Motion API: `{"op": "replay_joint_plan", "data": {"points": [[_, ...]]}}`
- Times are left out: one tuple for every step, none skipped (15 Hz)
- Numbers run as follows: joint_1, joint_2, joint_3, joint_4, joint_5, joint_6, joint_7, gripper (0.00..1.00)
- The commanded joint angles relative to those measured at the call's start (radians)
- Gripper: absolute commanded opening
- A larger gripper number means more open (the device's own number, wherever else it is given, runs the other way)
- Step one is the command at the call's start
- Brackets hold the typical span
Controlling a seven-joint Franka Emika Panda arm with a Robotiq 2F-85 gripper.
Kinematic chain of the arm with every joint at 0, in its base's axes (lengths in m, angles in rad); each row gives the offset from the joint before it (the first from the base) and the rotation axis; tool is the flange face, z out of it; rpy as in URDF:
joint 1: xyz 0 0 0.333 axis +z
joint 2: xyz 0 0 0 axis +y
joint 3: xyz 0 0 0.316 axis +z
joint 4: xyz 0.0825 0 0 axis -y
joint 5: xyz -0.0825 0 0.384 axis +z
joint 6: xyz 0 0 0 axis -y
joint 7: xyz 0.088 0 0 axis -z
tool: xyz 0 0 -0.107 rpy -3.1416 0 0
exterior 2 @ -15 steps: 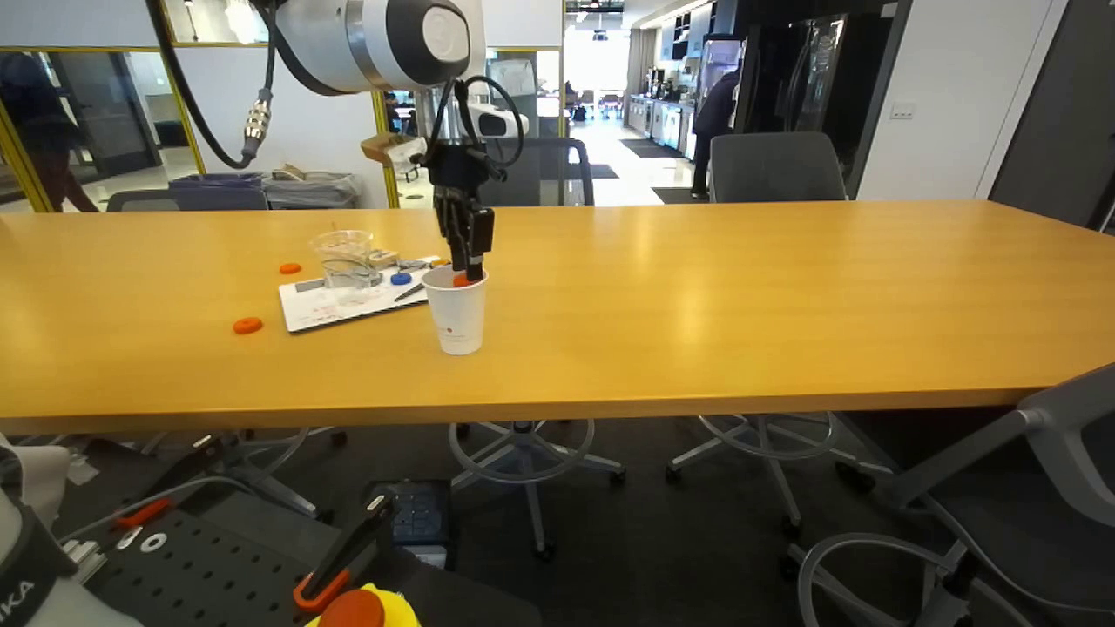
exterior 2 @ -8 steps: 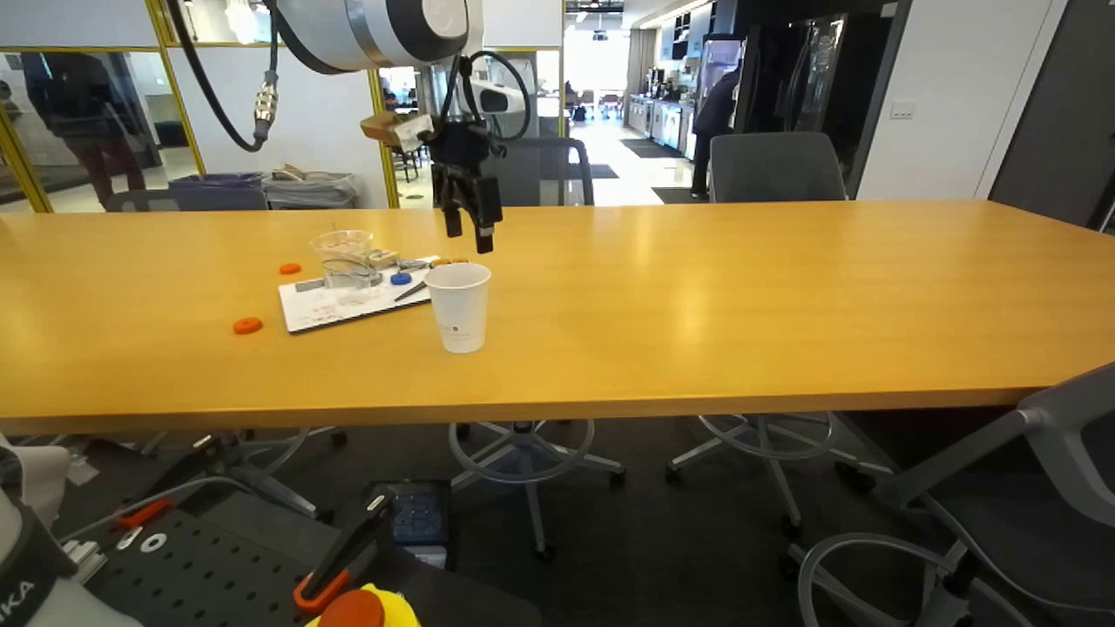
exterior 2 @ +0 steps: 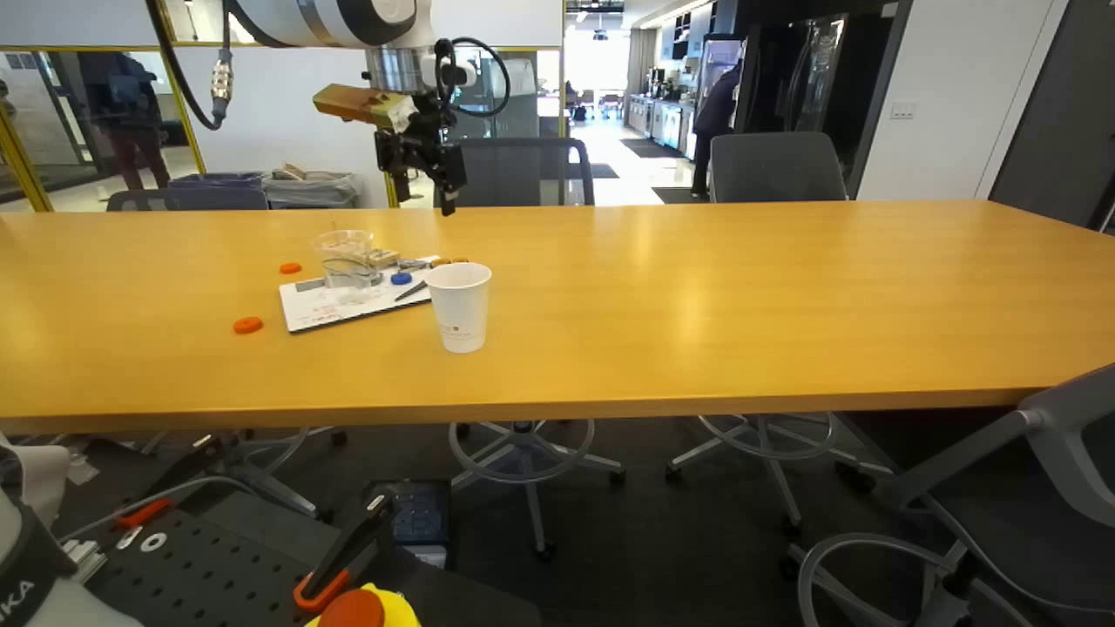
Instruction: Pick up the orange tokens and put them in the white cup. Pick up the blue token and put it in the colourless cup.
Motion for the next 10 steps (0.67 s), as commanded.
{"op": "replay_joint_plan", "data": {"points": [[0.01,0.106,0.028,0.038,0.083,0.056,-0.225,1.0],[0.006,0.134,0.037,0.046,0.098,0.059,-0.288,1.0],[-0.001,0.171,0.043,0.061,0.099,0.055,-0.352,1.0],[-0.008,0.201,0.049,0.075,0.095,0.049,-0.409,1.0],[-0.016,0.235,0.051,0.095,0.081,0.037,-0.463,1.0],[-0.024,0.266,0.054,0.115,0.067,0.027,-0.515,1.0],[-0.031,0.296,0.052,0.138,0.046,0.018,-0.561,1.0],[-0.038,0.32,0.054,0.159,0.037,0.013,-0.598,1.0],[-0.046,0.341,0.054,0.178,0.026,0.012,-0.629,1.0],[-0.051,0.361,0.054,0.196,0.011,0.014,-0.651,1.0]]}}
